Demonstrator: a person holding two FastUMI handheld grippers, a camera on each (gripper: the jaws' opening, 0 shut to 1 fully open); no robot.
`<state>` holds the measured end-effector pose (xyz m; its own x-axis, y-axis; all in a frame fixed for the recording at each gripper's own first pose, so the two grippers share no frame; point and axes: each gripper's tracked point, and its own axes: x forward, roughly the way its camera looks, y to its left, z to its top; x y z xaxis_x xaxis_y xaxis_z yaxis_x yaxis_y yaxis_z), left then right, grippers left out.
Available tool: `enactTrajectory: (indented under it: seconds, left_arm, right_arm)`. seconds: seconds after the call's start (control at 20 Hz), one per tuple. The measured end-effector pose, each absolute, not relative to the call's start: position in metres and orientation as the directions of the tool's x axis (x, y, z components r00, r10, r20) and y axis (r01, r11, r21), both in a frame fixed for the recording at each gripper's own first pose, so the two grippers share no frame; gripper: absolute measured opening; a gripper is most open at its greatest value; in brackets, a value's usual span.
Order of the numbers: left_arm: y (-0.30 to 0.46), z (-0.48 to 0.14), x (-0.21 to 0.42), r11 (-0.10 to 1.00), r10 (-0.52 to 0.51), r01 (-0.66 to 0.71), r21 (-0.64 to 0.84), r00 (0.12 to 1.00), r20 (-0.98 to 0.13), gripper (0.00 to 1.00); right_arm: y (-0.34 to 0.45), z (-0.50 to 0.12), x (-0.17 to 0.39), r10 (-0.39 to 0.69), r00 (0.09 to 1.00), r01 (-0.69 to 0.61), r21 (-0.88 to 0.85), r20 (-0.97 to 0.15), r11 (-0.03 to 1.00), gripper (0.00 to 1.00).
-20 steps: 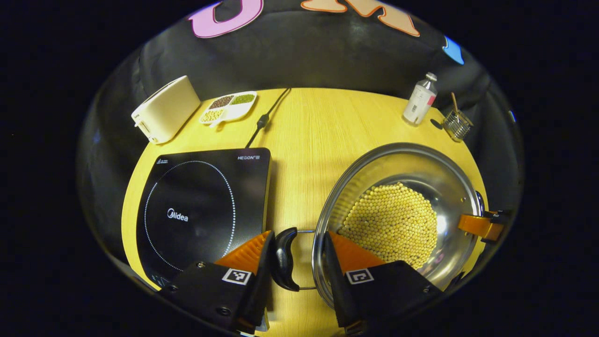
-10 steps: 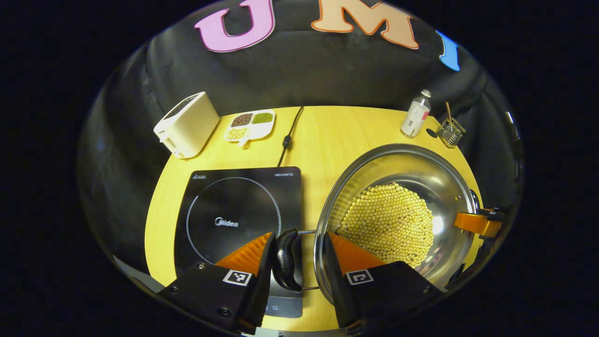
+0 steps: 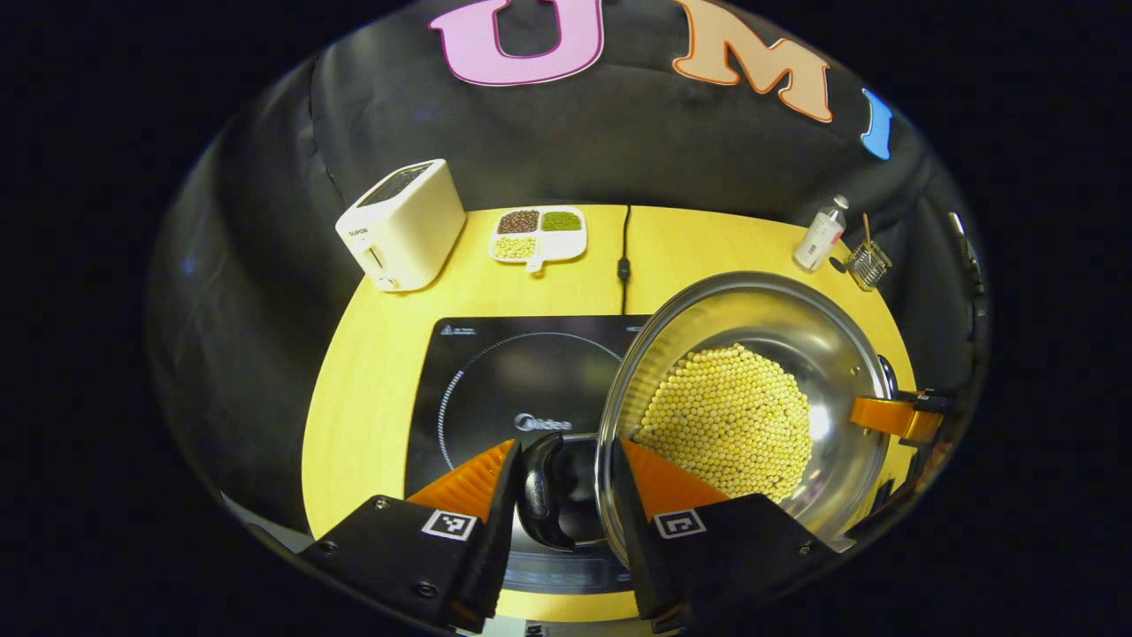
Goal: First push the handle of the pot to place it horizontally, then grasp the pot with both hands and set it on the induction cooktop.
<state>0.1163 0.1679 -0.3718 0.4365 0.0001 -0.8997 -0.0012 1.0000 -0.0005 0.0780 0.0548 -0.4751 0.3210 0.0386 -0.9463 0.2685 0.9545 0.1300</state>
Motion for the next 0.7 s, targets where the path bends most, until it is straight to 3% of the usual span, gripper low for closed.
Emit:
enactTrajectory:
  seconds: [0.35, 0.65, 0.7]
  left_arm:
    - [0.256, -0.391, 0.127, 0.997, -0.063, 0.067, -0.039, 0.405, -0.912, 0.58]
    - [0.289, -0.400, 0.139, 0.993, -0.065, 0.113, -0.020, 0.413, -0.908, 0.58]
    - [0.292, -0.401, 0.143, 0.992, -0.059, 0.127, -0.007, 0.416, -0.908, 0.58]
  right_arm:
    - [0.151, -0.478, 0.088, -0.023, 0.297, 0.322, 0.078, -0.955, 0.943, 0.43]
    - [0.188, -0.486, 0.092, -0.046, 0.266, 0.357, 0.054, -0.963, 0.932, 0.43]
    - [0.192, -0.488, 0.093, -0.045, 0.259, 0.369, 0.055, -0.965, 0.928, 0.49]
